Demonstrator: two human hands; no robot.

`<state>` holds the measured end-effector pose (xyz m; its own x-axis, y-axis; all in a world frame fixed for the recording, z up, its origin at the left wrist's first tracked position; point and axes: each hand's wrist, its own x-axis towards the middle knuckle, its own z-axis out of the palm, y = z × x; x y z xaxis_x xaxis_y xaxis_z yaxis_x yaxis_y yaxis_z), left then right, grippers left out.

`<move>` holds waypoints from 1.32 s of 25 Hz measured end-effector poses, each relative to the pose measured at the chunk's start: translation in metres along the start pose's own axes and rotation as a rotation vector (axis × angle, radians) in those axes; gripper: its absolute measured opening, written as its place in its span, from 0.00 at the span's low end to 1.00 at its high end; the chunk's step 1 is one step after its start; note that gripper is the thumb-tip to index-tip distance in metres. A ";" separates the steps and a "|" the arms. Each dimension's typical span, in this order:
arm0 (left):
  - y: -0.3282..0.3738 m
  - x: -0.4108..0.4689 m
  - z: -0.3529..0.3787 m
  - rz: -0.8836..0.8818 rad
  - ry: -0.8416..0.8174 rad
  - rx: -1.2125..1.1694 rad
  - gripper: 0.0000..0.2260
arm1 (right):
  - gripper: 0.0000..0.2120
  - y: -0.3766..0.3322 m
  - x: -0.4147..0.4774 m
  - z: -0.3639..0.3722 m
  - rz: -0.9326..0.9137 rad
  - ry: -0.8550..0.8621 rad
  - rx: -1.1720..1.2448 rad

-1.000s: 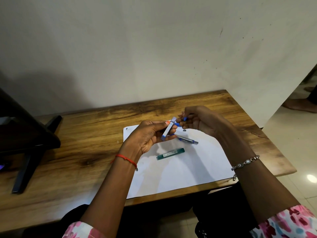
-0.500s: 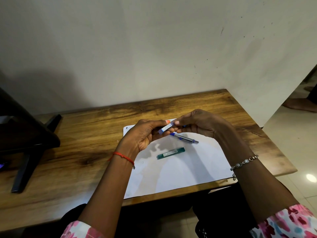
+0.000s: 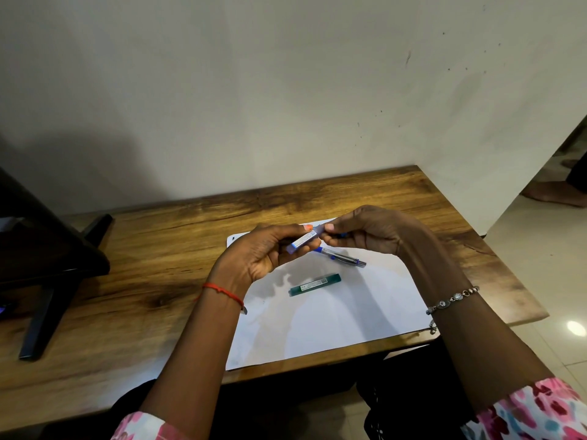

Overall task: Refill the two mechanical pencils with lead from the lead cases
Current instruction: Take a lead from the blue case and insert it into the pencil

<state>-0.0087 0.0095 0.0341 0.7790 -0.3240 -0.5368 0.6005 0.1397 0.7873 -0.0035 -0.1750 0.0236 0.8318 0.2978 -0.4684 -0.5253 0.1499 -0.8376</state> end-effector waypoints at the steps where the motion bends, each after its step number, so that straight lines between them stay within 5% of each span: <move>1: 0.000 0.000 0.000 0.001 -0.009 0.010 0.05 | 0.12 -0.001 -0.001 0.000 -0.005 0.006 0.016; 8: 0.000 0.000 -0.003 0.018 -0.071 0.097 0.08 | 0.05 -0.004 -0.002 -0.002 -0.074 0.058 -0.118; 33: -0.005 0.005 -0.004 0.094 -0.132 0.151 0.06 | 0.09 -0.011 -0.007 0.001 -0.522 0.226 -0.525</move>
<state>-0.0071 0.0107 0.0265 0.7942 -0.4373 -0.4218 0.4844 0.0365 0.8741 -0.0033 -0.1780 0.0366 0.9943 0.1032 0.0251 0.0518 -0.2650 -0.9629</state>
